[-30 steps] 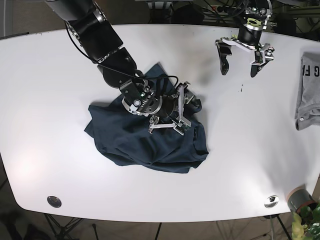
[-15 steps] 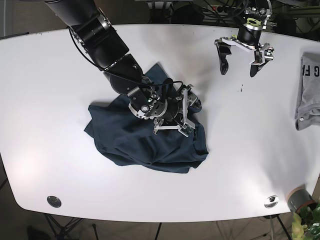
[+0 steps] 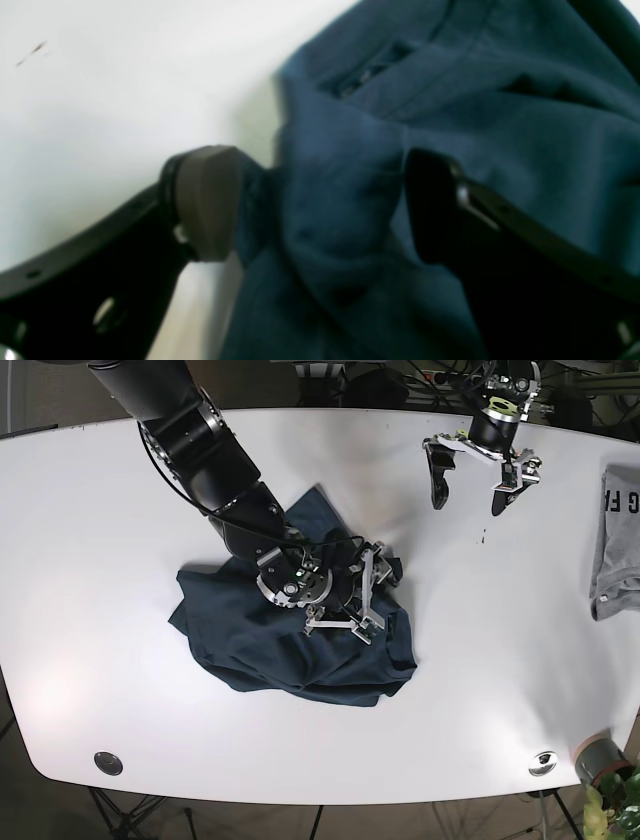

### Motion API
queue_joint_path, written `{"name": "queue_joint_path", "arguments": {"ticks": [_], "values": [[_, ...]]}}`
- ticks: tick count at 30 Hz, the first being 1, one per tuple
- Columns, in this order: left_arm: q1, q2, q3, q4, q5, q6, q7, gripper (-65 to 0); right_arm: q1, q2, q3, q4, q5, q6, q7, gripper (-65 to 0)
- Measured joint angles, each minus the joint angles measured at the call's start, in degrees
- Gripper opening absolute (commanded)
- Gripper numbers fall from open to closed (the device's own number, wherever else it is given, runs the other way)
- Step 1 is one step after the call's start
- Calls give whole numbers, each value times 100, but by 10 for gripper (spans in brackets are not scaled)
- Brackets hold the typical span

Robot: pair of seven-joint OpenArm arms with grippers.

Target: Fold the T-shirt properly

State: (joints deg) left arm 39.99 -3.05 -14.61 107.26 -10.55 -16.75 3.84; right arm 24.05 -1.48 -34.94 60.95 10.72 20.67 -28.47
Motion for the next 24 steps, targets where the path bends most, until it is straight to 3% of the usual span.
{"name": "queue_joint_path", "arguments": {"ticks": [7, 10, 16, 17, 24], "values": [[2, 2, 7, -2, 0, -17, 0, -90, 13, -24, -2, -70, 2, -7, 109, -192], [0, 0, 4, -2, -2, -17, 0, -90, 13, -26, 0, -70, 4, -63, 109, -277], [0, -50, 4, -2, 0, -15, 0, -90, 13, -26, 0, -70, 7, -577, 334, -563], [0, -50, 4, -2, -2, -17, 0, -90, 17, -26, 2, -70, -15, -595, 354, -610], [4, -50, -22, -2, 0, -15, 0, -90, 44, -11, 0, -70, 7, -629, 424, -628]]}}
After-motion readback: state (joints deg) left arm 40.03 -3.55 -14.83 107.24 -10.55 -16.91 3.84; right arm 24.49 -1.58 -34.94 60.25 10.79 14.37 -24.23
